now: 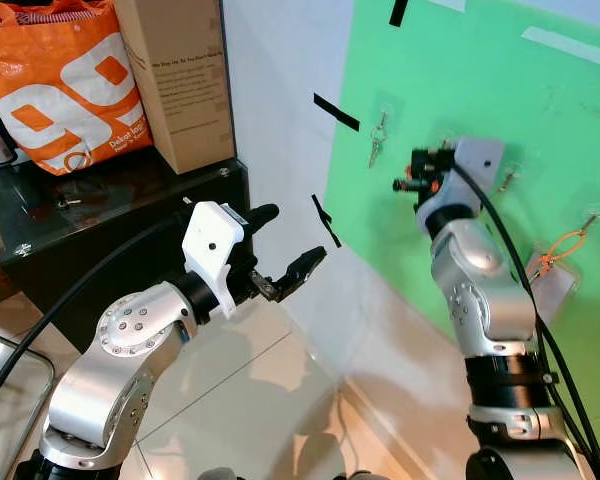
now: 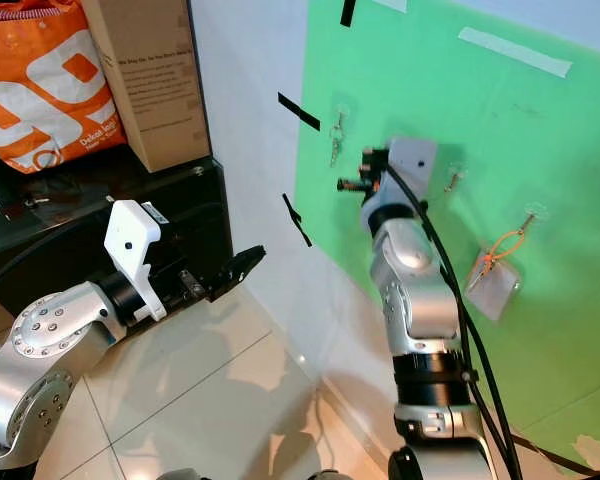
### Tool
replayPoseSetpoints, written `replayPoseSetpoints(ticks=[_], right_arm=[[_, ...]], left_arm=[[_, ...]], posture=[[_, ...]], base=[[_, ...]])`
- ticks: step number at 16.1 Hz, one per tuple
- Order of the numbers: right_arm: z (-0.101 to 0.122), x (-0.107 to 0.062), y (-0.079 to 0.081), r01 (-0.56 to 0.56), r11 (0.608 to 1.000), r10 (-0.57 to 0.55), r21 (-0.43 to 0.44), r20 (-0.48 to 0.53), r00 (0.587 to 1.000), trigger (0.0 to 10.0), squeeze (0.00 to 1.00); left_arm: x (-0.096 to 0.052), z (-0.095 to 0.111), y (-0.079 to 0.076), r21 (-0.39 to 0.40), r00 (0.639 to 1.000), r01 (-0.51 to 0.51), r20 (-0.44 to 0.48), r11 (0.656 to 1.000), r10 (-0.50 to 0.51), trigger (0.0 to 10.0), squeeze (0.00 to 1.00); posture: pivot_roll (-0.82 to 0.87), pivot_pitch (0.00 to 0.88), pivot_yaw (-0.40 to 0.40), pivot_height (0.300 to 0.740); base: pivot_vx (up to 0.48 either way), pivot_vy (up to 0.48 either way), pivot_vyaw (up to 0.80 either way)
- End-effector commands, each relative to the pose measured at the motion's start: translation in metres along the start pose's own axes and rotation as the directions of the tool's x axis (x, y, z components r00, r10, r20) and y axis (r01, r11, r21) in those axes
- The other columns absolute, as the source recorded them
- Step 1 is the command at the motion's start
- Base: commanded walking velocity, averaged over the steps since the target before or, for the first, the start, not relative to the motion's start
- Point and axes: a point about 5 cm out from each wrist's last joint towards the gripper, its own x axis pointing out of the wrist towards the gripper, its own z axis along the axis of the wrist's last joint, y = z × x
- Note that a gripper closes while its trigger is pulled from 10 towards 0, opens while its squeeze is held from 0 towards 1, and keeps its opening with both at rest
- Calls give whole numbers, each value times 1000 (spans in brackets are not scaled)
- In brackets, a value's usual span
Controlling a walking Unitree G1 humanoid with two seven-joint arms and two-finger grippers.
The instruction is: Hang keys on a hook
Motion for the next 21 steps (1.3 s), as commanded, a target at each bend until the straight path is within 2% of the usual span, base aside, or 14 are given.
replayPoseSetpoints(ticks=[1,7,12,18,21], right_arm=[[7,2,0,2,1000,-2,-4,32,999,10000,0],[3,10,1,-4,1000,4,-18,17,1000,10000,0],[5,14,-12,99,995,-99,-12,25,995,10000,0],[11,9,-18,85,996,-84,-11,51,995,10000,0],[6,5,-22,90,996,-90,-17,20,996,10000,0]], left_arm=[[1,8,-2,27,1000,13,18,1000,-14,10000,302],[1,8,-2,27,1000,16,18,1000,-16,10000,302],[0,8,-2,27,1000,13,16,1000,-14,10000,306],[1,8,-1,24,1000,15,15,1000,-15,10000,306],[1,8,-1,24,1000,16,15,1000,-16,10000,306]], posture=[[98,0,-9,740],[100,0,-10,740],[103,0,-11,740],[98,0,-9,740],[98,0,-6,740]], base=[[0,0,0],[0,0,0],[0,0,0],[0,0,0],[0,0,0]])
